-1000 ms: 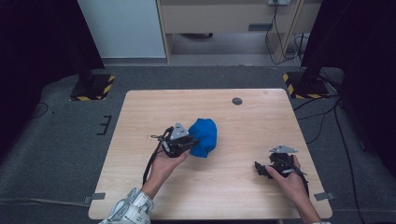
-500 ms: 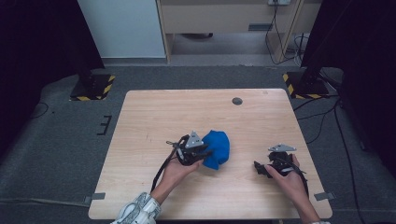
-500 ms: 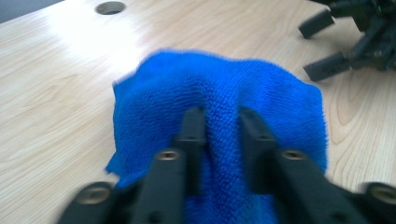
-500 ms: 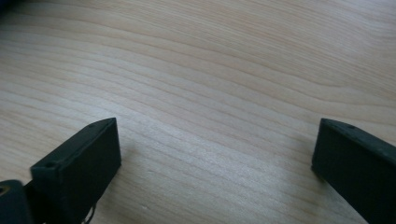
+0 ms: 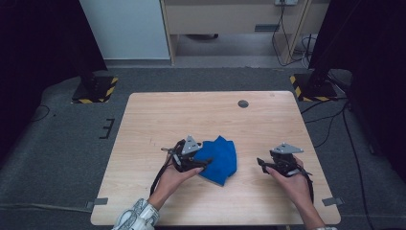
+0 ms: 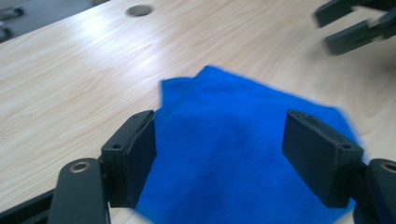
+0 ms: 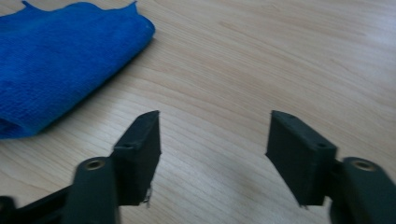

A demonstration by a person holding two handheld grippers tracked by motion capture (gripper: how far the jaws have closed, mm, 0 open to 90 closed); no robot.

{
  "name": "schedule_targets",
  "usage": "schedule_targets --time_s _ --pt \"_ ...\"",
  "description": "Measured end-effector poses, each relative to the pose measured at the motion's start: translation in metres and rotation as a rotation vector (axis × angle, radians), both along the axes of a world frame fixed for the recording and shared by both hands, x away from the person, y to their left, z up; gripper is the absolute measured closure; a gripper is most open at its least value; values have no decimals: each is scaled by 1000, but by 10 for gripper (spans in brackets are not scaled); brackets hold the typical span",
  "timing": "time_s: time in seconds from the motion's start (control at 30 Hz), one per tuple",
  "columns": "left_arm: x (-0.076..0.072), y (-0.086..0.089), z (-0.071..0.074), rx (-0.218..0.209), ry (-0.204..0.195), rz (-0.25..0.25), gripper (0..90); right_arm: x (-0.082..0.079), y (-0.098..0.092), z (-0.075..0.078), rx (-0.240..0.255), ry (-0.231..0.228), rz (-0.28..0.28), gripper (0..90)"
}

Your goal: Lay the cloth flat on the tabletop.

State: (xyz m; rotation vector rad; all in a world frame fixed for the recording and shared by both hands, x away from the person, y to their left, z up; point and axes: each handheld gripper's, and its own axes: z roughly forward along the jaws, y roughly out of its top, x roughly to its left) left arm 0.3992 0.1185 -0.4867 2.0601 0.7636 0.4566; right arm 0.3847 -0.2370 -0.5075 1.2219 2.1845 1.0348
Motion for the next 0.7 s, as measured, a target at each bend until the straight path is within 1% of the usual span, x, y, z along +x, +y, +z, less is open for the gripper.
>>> schedule_targets --time_s 0.03,0.1,0.17,0.2,0.23,0.33,0.37,0.47,0.53,0.57,0.63,0.7 --pt "2 3 -3 19 -6 17 259 0 2 1 -1 -6 17 460" --pt "5 10 -9 38 2 36 259 0 4 4 2 -20 46 546" --pt "7 15 -13 45 13 52 259 1 8 7 8 -33 62 621" --pt "8 17 -14 42 21 57 258 2 10 8 5 -45 69 658" --pt "9 18 -15 40 26 63 256 3 12 10 10 -48 69 696" --pt "11 17 -19 54 35 60 251 9 20 13 25 -61 88 794" --pt "11 16 -21 60 35 59 249 10 24 14 22 -62 100 813" --pt "11 15 -26 73 54 54 246 13 36 16 18 -60 132 850" --pt "12 13 -32 116 62 38 246 14 44 15 10 -53 156 846" --pt "13 12 -35 126 65 39 245 14 48 15 0 -54 165 845" --pt "14 11 -37 118 72 40 244 14 54 13 -12 -44 181 833" --pt "15 12 -36 112 68 52 244 14 58 11 -17 -33 190 809"
